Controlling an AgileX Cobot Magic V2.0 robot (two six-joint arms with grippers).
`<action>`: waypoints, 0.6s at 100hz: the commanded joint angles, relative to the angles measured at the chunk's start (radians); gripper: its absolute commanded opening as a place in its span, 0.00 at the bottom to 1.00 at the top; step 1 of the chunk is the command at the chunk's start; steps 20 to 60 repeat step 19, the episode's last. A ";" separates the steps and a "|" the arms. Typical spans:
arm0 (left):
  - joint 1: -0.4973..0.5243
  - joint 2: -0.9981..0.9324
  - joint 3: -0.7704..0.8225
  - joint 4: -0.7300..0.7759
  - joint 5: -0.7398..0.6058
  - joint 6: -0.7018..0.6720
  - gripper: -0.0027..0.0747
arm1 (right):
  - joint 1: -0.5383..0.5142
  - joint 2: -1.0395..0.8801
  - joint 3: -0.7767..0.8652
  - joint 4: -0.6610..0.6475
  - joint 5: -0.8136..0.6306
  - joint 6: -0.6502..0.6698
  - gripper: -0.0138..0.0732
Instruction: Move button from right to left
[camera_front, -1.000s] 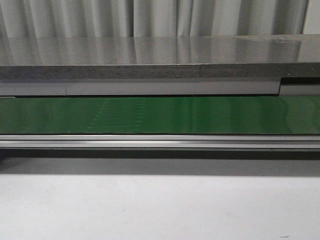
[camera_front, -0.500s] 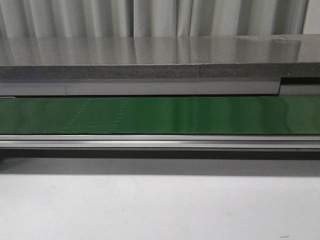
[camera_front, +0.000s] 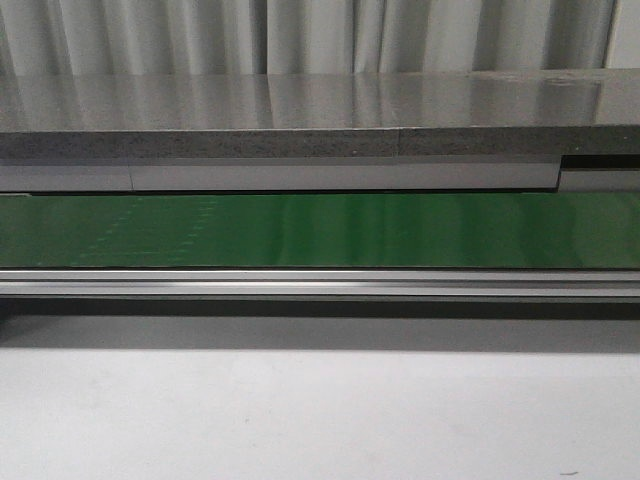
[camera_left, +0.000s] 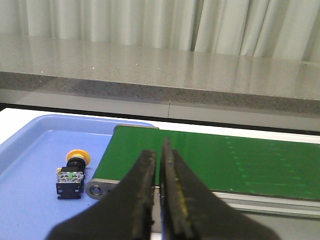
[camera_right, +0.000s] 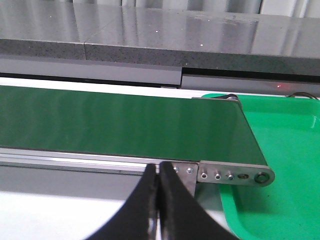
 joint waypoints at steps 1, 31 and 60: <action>-0.008 -0.037 0.041 -0.008 -0.078 -0.013 0.04 | 0.003 -0.017 0.001 -0.008 -0.073 0.001 0.08; -0.008 -0.037 0.041 -0.008 -0.078 -0.013 0.04 | 0.003 -0.017 0.001 -0.008 -0.073 0.001 0.08; -0.008 -0.037 0.041 -0.008 -0.078 -0.013 0.04 | 0.003 -0.017 0.001 -0.008 -0.073 0.001 0.08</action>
